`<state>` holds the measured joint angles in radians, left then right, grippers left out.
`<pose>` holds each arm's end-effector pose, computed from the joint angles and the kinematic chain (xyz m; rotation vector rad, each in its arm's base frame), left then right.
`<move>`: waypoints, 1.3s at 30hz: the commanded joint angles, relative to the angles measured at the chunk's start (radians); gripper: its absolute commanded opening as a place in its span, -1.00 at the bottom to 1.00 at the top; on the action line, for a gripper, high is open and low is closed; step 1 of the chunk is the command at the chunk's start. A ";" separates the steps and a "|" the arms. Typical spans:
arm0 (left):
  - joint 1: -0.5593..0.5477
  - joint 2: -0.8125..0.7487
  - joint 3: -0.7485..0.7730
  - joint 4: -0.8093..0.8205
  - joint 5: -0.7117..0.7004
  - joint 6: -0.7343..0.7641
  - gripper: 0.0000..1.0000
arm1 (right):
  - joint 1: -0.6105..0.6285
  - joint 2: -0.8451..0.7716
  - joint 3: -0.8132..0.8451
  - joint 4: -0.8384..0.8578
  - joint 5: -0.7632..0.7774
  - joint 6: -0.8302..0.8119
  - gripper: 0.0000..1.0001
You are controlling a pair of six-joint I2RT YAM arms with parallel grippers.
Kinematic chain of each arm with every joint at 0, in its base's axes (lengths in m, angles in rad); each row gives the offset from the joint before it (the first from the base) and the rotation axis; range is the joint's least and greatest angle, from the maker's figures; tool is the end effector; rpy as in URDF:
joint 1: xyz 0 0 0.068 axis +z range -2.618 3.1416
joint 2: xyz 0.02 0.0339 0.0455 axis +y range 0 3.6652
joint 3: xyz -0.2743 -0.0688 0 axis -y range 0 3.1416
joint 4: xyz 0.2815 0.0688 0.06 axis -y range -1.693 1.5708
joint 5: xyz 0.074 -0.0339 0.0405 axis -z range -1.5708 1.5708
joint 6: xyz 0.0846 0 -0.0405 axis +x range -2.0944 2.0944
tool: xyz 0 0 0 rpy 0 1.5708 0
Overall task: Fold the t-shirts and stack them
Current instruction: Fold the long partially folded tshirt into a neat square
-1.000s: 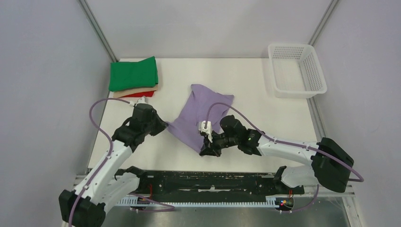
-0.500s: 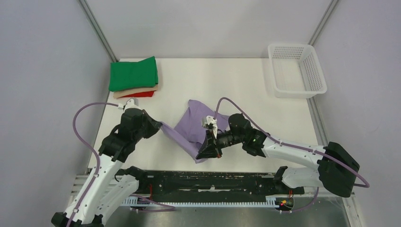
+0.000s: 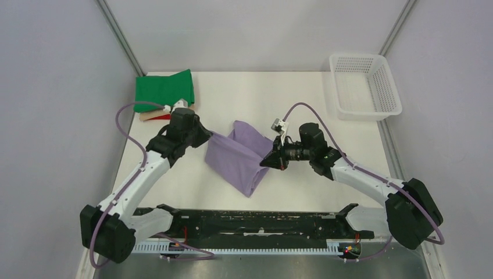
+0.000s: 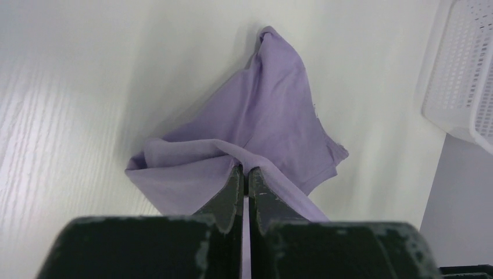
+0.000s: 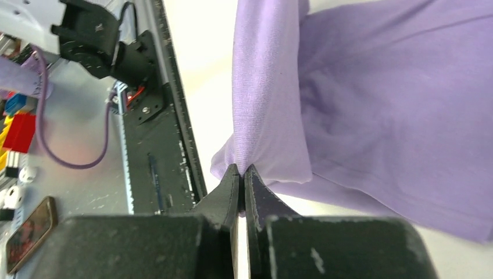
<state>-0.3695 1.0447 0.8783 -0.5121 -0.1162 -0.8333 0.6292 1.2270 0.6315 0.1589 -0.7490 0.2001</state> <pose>0.2766 -0.0966 0.2641 -0.5895 2.2184 -0.5109 0.2228 0.2334 0.2060 -0.9378 1.8936 1.2634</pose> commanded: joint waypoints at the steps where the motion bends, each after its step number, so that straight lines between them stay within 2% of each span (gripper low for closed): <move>1: 0.008 0.121 0.096 0.164 -0.046 0.027 -0.96 | -0.071 0.011 0.010 -0.082 0.016 -0.049 -1.00; 8: 0.008 0.329 0.213 0.198 -0.020 0.059 -0.96 | -0.167 0.072 0.031 -0.113 0.063 -0.074 -1.00; 19: 0.008 0.582 0.363 0.218 0.063 0.080 -0.96 | -0.238 0.136 0.061 -0.139 0.134 -0.099 -1.00; 27: 0.008 0.736 0.460 0.210 0.097 0.092 -0.96 | -0.253 0.192 0.090 -0.153 0.272 -0.105 -0.99; 30: 0.008 0.796 0.500 0.205 0.110 0.103 -0.95 | -0.256 0.221 0.108 -0.157 0.350 -0.106 -0.92; 31: 0.008 0.816 0.517 0.198 0.112 0.107 -0.87 | -0.256 0.231 0.116 -0.170 0.381 -0.107 -0.88; 32: 0.008 0.837 0.537 0.185 0.137 0.113 -0.70 | -0.258 0.242 0.126 -0.186 0.414 -0.107 -0.80; 34: 0.008 0.875 0.575 0.168 0.170 0.125 -0.57 | -0.258 0.267 0.149 -0.192 0.457 -0.109 -0.65; 36: 0.009 0.896 0.603 0.168 0.205 0.135 -0.31 | -0.260 0.288 0.181 -0.211 0.501 -0.115 -0.43; 37: 0.008 0.899 0.615 0.169 0.216 0.139 -0.02 | -0.259 0.289 0.192 -0.218 0.538 -0.112 -0.39; 39: 0.007 0.897 0.632 0.162 0.242 0.150 0.36 | -0.260 0.276 0.201 -0.227 0.633 -0.105 -0.24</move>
<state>-0.3695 1.9434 1.4414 -0.3641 0.0723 -0.7403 0.3752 1.5105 0.7712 -0.0315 -0.3050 0.1005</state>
